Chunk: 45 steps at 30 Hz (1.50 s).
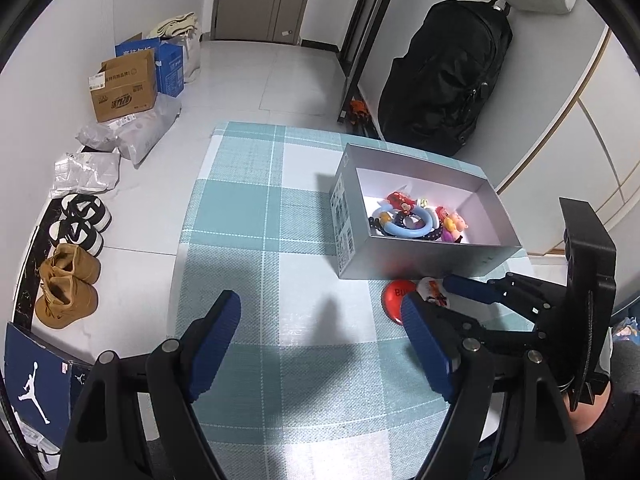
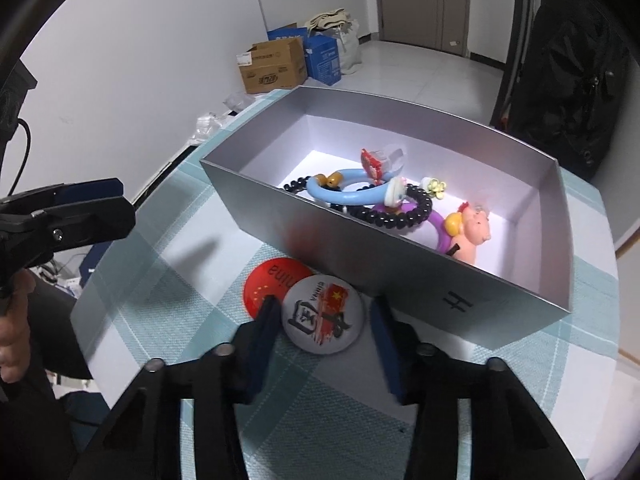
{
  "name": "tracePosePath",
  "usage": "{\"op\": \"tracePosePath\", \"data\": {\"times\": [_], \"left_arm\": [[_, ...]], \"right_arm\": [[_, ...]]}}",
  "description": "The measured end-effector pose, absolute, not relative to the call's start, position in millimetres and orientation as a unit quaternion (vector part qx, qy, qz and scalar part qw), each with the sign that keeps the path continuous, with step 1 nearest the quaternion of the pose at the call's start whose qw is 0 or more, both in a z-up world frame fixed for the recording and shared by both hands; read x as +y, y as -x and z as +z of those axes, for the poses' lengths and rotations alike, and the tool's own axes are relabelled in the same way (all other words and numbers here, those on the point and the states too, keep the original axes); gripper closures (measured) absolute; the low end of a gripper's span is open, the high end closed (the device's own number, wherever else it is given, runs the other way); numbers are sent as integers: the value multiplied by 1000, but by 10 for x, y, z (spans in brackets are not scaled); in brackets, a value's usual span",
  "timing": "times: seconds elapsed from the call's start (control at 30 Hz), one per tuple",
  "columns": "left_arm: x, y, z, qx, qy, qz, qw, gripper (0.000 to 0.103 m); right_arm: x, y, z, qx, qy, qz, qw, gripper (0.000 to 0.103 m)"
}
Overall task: Organize jewelry
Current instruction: 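Grasp the white flag badge with the right gripper while the left gripper grasps the red China badge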
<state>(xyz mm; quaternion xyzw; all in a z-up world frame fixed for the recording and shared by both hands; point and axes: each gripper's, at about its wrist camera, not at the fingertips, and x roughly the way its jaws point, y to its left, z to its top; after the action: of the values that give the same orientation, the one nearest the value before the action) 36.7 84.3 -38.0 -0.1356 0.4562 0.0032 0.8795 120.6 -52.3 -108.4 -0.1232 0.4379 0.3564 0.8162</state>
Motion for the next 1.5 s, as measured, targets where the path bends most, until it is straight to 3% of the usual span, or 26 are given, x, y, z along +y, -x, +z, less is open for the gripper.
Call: {"op": "tracePosePath", "data": {"times": [0.43,0.83,1.5], "left_arm": [[765,-391,-408,464,124,4,877,24],[444,-449,-445,466,89,-19,880,24],[68,-682,-719,503,60,-10,862,24]], "right_arm": [[-470,-1077,-1076,425,162,356,816,61],[-924,-1122,-904,433,98,352,824,61],[-1642,-1044,-332,375,-20,347,859,61]]}}
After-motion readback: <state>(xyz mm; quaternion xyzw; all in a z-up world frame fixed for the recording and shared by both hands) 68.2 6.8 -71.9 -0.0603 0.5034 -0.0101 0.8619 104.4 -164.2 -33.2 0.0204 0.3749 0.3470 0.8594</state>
